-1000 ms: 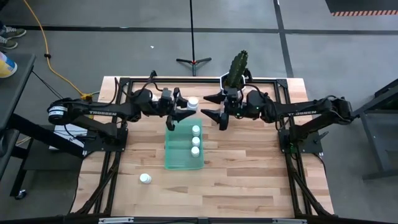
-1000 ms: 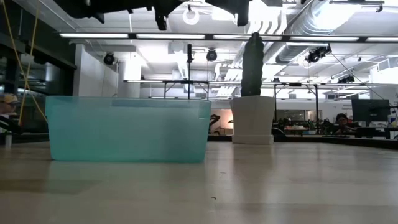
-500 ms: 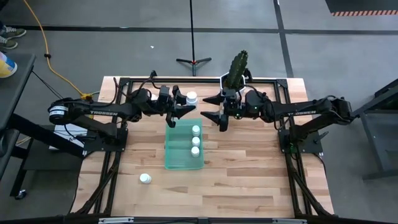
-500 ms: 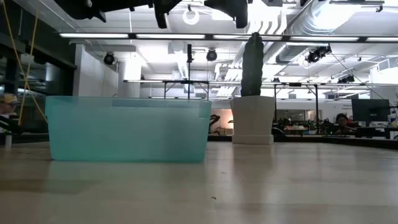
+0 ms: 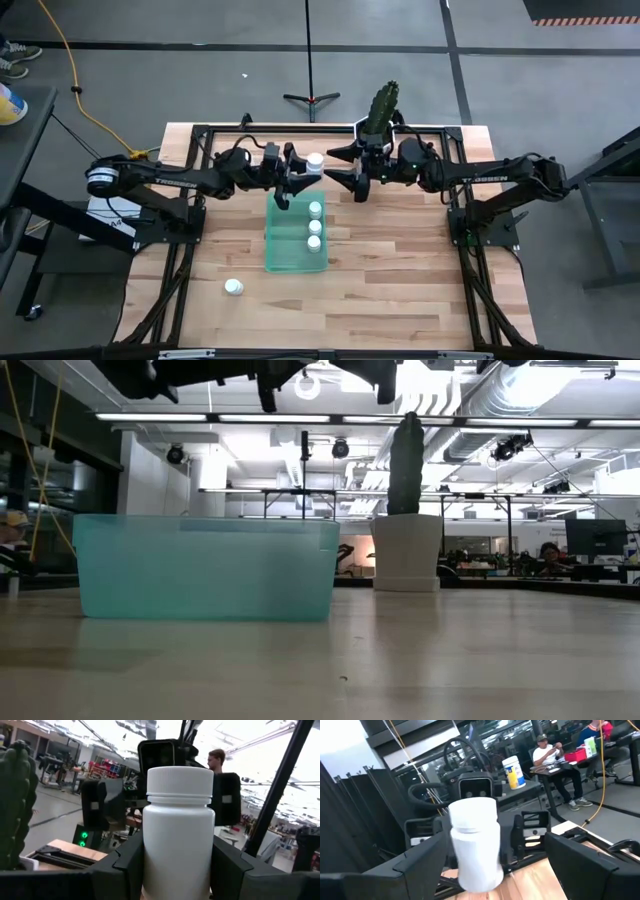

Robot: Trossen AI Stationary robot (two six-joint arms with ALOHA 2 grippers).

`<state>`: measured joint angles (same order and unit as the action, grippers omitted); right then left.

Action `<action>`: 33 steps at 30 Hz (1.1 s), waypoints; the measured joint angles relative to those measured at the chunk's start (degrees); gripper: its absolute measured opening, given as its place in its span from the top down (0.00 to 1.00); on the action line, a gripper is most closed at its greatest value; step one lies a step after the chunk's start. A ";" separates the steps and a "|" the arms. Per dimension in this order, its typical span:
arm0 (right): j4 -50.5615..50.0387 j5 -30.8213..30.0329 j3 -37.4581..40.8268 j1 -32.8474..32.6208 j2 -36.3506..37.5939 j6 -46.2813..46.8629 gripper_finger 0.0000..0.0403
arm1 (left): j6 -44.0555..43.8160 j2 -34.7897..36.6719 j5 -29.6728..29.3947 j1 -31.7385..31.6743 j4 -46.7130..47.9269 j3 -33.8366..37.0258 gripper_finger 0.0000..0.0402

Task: Pick and place pill bottles into a basket
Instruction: Put the pill bottle into the blue bin

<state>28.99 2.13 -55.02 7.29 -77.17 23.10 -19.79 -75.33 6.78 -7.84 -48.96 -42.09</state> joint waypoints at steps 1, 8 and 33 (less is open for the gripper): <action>0.01 0.22 0.00 0.00 0.00 0.02 0.19 | 0.01 -0.21 -0.10 0.00 -0.78 0.00 0.50; -0.43 0.87 0.00 0.00 0.00 -0.01 0.19 | 0.26 -3.61 0.63 0.00 -1.23 -3.11 0.50; -0.35 1.90 -0.04 0.15 0.02 0.05 0.41 | 0.46 -7.35 4.08 -0.09 -0.10 -7.98 0.50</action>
<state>28.63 4.03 -55.07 7.44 -77.14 23.15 -19.33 -82.67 10.86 -7.92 -49.07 -50.06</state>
